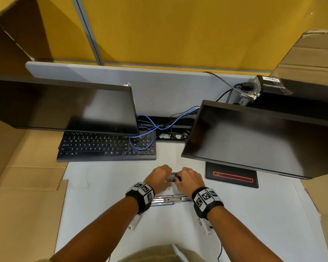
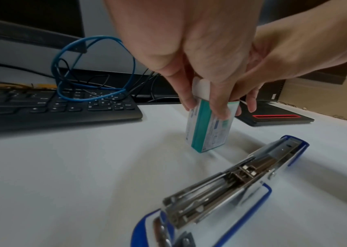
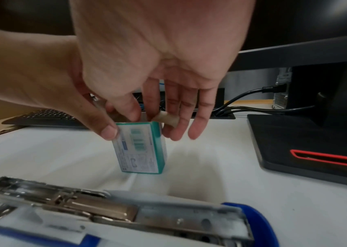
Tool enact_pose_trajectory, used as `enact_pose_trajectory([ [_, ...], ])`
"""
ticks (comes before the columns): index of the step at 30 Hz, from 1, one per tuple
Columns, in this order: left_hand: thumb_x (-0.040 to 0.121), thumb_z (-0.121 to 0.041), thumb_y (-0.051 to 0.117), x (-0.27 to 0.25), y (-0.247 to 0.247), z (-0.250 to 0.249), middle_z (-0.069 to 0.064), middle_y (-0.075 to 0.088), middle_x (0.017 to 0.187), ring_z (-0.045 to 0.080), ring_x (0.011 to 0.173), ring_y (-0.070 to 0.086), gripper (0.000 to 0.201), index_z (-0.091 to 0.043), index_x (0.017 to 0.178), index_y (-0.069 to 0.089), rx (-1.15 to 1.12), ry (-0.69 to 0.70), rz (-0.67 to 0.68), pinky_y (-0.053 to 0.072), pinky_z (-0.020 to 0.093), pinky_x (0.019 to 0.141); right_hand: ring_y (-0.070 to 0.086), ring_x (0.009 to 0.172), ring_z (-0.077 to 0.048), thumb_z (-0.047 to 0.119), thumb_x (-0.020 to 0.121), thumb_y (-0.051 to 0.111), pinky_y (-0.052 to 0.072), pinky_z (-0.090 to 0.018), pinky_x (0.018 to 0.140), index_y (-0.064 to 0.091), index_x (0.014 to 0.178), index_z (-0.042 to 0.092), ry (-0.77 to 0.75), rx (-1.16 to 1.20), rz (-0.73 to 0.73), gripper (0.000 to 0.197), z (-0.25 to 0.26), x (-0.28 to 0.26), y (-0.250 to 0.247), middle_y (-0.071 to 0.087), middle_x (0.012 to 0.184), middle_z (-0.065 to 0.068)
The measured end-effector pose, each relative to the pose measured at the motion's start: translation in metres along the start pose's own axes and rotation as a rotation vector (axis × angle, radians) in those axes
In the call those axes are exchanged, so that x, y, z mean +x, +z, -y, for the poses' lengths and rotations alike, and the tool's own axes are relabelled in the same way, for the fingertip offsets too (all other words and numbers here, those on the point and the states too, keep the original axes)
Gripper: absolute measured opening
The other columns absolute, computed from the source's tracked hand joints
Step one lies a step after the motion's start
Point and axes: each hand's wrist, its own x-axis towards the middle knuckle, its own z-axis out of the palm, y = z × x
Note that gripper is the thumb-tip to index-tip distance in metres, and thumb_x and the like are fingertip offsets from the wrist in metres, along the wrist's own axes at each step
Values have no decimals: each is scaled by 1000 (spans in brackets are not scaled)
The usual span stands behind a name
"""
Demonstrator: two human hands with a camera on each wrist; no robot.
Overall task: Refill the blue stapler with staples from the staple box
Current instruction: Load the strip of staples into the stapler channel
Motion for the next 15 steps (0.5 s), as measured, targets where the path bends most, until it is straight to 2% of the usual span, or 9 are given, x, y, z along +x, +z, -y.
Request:
enact_pose_trajectory([
  [2,70,-17,77,0,0,2,-1,50,79,19,69,48,37,-18,64,41,-34,-7,-13,46,31,65,63,87,-27,32,93,53,46,-33,70,70,101,17,6,-28,5,24,3,3,0,66,99,-7],
  [4,70,-17,77,0,0,2,-2,51,80,20,70,49,32,-17,61,45,-36,-12,-20,42,25,65,62,90,-27,28,93,55,40,-31,68,70,102,18,9,-48,20,20,6,8,-1,67,100,-7],
  [6,71,-18,75,0,-1,1,3,61,88,25,75,57,26,-14,61,51,-25,-24,-6,47,27,69,60,96,-29,21,92,56,43,-33,71,70,103,17,-10,-103,42,18,8,12,-2,66,103,-9],
  [8,72,-20,74,-1,-3,1,6,67,97,27,83,63,25,-10,62,54,-26,-36,6,53,34,76,54,105,-31,18,92,57,46,-38,82,69,108,13,-26,-157,55,20,12,15,-5,62,108,-12],
  [11,74,-25,74,-1,-3,0,6,69,103,25,90,64,24,-2,76,67,-24,-46,2,54,37,84,52,108,-32,18,92,59,47,-39,92,63,113,6,-31,-169,52,24,17,18,-9,57,115,-14],
  [13,75,-26,74,-2,-3,-1,8,70,105,26,93,65,26,-4,88,71,-11,-48,-9,54,39,86,52,107,-31,16,91,61,47,-38,93,64,111,6,-50,-147,42,23,19,18,-10,56,116,-14],
  [15,77,-27,73,-2,-3,-1,9,69,106,27,94,65,28,-4,92,70,14,-44,-12,54,39,87,53,105,-30,14,89,63,47,-36,91,68,105,11,-65,-109,25,18,18,17,-10,57,113,-11],
])
